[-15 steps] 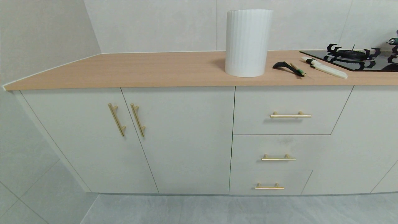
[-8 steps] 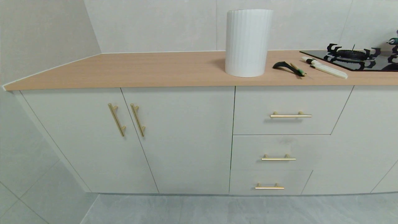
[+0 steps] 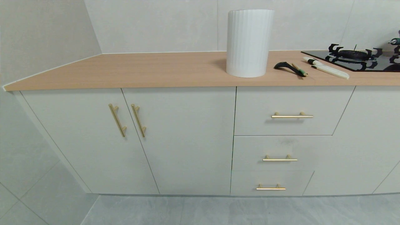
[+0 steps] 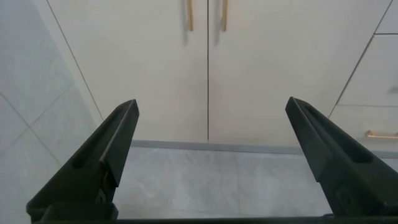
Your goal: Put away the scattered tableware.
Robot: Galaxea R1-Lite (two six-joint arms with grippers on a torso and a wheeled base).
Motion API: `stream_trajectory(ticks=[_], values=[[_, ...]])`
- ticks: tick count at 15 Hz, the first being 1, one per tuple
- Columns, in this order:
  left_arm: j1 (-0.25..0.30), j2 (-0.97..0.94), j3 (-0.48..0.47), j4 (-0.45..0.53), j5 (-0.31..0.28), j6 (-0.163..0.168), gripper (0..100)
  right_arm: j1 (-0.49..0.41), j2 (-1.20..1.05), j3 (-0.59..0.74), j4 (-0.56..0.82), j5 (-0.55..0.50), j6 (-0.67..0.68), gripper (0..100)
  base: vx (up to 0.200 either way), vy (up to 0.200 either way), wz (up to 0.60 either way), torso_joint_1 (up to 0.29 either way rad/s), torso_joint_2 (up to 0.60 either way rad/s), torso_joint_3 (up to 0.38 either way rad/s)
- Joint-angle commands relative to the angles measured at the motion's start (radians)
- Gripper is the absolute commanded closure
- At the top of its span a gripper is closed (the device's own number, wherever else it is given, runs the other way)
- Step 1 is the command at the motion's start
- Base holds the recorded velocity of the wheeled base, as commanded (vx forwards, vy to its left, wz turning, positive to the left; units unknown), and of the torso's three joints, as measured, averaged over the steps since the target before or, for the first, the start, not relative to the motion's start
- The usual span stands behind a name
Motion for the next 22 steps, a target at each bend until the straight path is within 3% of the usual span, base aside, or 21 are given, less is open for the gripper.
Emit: stream_trajectory(ticks=[1,5,9,22], values=[[0.0,0.0,0.0,-0.002,0.0,-0.009,0,0.0,-0.002,0.0,0.002,0.0,0.006,0,0.0,0.0,0.0,0.0,0.0,0.0],[0.0,0.0,0.0,0.0,0.0,-0.007,0,0.0,-0.002,0.0,0.002,0.0,0.012,0,0.0,0.0,0.0,0.0,0.0,0.0],[0.0,0.0,0.0,-0.002,0.0,-0.002,0,0.0,-0.002,0.0,0.002,0.0,0.014,0,0.0,-0.2,0.0,0.007,0.0,-0.002],[0.0,0.0,0.0,-0.002,0.0,-0.015,0,0.0,-0.002,0.0,0.001,0.021,0.007,0,0.0,0.0,0.0,0.0,0.0,0.0]])
